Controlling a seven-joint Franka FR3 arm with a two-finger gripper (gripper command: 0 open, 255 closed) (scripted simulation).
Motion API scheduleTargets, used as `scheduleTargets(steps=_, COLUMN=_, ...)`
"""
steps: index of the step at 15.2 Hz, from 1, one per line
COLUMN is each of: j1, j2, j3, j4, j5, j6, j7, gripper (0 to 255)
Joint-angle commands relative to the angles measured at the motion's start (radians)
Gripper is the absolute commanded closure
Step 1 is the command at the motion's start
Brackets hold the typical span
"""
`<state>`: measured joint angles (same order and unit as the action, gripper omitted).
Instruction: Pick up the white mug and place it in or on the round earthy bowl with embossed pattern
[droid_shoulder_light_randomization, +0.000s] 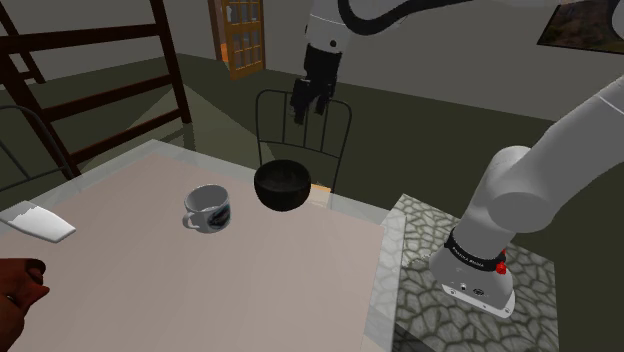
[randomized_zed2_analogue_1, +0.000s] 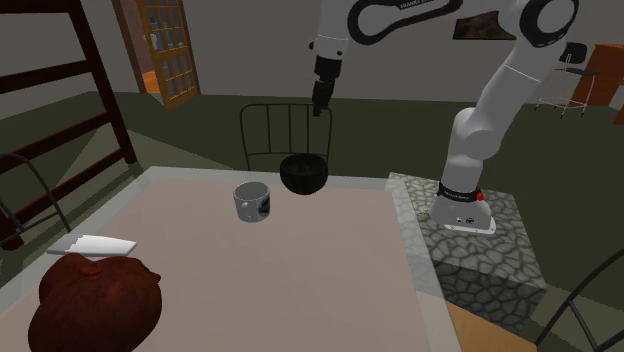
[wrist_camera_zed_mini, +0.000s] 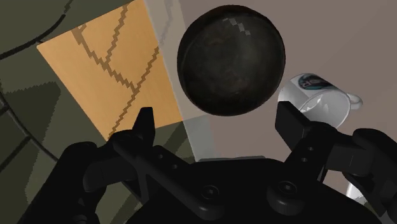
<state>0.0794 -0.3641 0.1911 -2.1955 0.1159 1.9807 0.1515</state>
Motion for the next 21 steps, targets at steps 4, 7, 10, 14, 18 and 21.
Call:
scheduleTargets(steps=4, j1=0.014, j2=0.166, j3=0.062, j4=0.071, j5=-0.026, j6=0.071, j7=0.080, gripper=0)
scheduleTargets(steps=7, j1=0.026, j2=0.273, j3=0.093, j4=0.132, j5=-0.055, j6=0.101, j7=0.134, gripper=0)
scheduleTargets(steps=10, j1=0.043, j2=0.385, j3=0.118, j4=0.203, j5=-0.093, j6=0.122, j7=0.189, gripper=0)
scheduleTargets(steps=14, j1=0.077, j2=0.539, j3=0.137, j4=0.316, j5=-0.150, j6=0.135, j7=0.261, gripper=0)
scheduleTargets(steps=18, j1=0.125, j2=0.698, j3=0.140, j4=0.452, j5=-0.205, j6=0.129, j7=0.323, gripper=0)
scheduleTargets(steps=21, j1=0.160, j2=0.802, j3=0.136, j4=0.552, j5=-0.235, j6=0.115, j7=0.355, gripper=0)
